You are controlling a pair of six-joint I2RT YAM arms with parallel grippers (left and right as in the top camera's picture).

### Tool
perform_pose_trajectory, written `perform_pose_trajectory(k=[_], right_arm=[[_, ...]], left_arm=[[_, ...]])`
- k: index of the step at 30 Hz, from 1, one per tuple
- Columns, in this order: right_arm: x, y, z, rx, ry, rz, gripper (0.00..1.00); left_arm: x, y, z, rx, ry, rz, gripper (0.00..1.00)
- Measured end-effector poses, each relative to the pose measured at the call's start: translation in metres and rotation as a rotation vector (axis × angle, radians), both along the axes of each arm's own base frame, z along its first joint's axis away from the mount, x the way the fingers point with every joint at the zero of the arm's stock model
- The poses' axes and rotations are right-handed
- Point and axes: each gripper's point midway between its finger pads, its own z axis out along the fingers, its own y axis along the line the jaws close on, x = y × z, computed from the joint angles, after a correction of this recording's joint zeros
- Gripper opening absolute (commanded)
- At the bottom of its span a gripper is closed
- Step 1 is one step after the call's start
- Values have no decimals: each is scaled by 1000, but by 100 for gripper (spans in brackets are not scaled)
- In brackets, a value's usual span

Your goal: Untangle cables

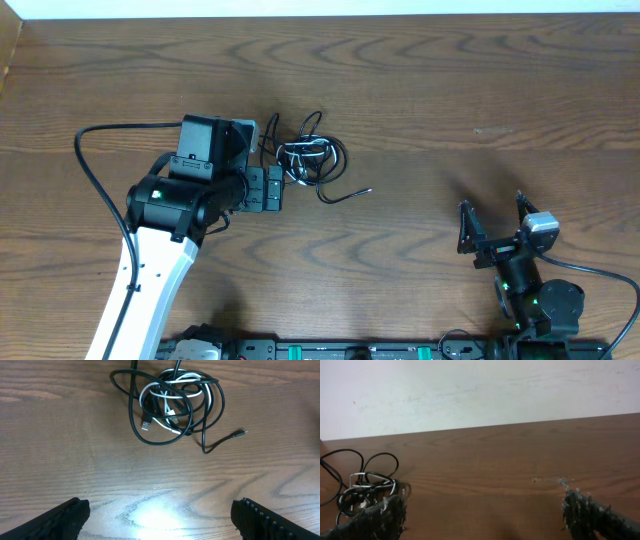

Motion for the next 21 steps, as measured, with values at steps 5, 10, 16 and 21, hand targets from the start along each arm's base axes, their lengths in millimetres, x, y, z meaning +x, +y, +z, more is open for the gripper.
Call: perform_pose_trajectory(k=[5,10,16,21], right_arm=[[0,0,0,0,0,0,99],[0,0,0,0,0,0,99],[0,0,0,0,0,0,99],[0,0,0,0,0,0,99]], left_arm=[[0,-2,-2,-7,9,-5,96],[3,-8,-10,-30,41,-20,96],[7,-10,-22,-28,81,-22,96],[11,-11,-22,-30,72,-23,96]])
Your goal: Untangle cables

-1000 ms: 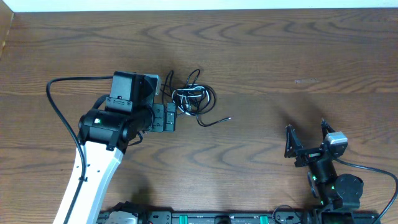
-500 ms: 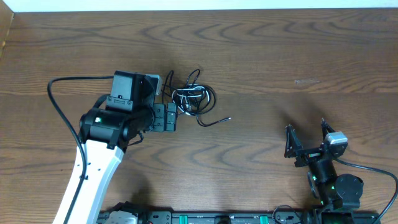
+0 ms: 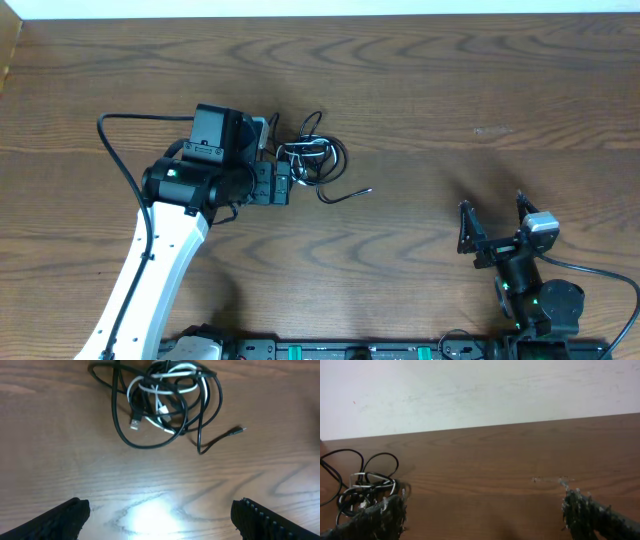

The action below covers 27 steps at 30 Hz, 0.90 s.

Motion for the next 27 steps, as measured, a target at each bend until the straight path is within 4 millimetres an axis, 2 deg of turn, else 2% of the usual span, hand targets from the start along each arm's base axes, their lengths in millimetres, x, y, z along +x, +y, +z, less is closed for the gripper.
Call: perform_pose_trajectory(k=[8,12,27], right_arm=[[0,0,0,0,0,0,99],[0,0,0,0,0,0,99],[0,0,0,0,0,0,99]], left_arm=[[13,-3,7,-15,-59,-1,96],[19,-11,13,-57,-91,-15,96],[19,-20,16,-104,-92,-40,96]])
